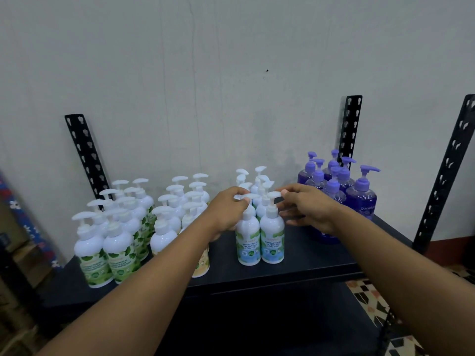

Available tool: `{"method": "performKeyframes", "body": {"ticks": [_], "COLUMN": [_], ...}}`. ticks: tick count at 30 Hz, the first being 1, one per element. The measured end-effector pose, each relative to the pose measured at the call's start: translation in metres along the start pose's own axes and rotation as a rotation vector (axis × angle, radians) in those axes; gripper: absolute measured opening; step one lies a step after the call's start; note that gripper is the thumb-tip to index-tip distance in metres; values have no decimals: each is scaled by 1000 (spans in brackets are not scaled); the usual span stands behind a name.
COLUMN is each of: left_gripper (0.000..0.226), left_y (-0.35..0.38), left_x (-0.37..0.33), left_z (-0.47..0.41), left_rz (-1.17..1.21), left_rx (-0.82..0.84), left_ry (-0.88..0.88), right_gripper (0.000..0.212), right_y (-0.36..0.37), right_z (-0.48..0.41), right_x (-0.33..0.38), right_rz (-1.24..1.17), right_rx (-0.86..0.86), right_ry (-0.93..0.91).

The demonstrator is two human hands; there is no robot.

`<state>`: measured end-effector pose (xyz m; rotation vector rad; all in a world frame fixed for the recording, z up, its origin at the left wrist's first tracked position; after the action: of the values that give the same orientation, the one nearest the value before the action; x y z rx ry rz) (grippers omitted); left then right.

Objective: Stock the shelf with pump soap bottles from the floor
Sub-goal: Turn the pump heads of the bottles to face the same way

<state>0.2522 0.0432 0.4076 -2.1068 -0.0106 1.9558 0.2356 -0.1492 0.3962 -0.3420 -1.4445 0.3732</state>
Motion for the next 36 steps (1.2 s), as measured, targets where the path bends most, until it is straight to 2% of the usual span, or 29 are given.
{"method": "performKeyframes", "body": {"ticks": [6, 10, 14, 20, 25, 28, 31, 36], "left_gripper": [36, 52, 23, 12, 20, 18, 28, 30], "left_y": [-5, -23, -22, -10, -9, -7, -5, -3], "left_x": [6, -9, -14, -8, -6, -2, 3, 4], "left_z": [-6, -23, -41, -60, -64, -63, -63, -63], "left_rz": [49, -37, -78, -88, -94, -48, 26, 34], "left_rx": [-25, -175, -166, -133, -144, -95, -44, -13], "left_ry": [-62, 3, -18, -60, -42, -99, -159, -180], "right_gripper": [24, 32, 32, 36, 23, 25, 30, 32], "right_y": [-6, -26, -23, -3, -1, -3, -1, 0], "right_z": [-9, -29, -48, -65, -67, -69, -69, -66], "right_x": [-4, -5, -2, 4, 4, -1, -5, -6], "right_rz": [-48, -148, -119, -46, -55, -100, -178, -243], "right_rx": [53, -91, -73, 84, 82, 55, 61, 85], "right_ry": [34, 65, 58, 43, 27, 33, 40, 47]}}
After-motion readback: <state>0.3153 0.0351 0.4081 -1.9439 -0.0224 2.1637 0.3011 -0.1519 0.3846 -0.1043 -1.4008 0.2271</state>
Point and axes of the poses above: each hand's wrist, its own z-axis away from the middle knuckle, its own y-axis out of the palm, x = y × z, the point moved 9 cm from there along -z, towards the middle knuckle, and after that the axes turned 14 degrees about z, right-handed, at the moved point
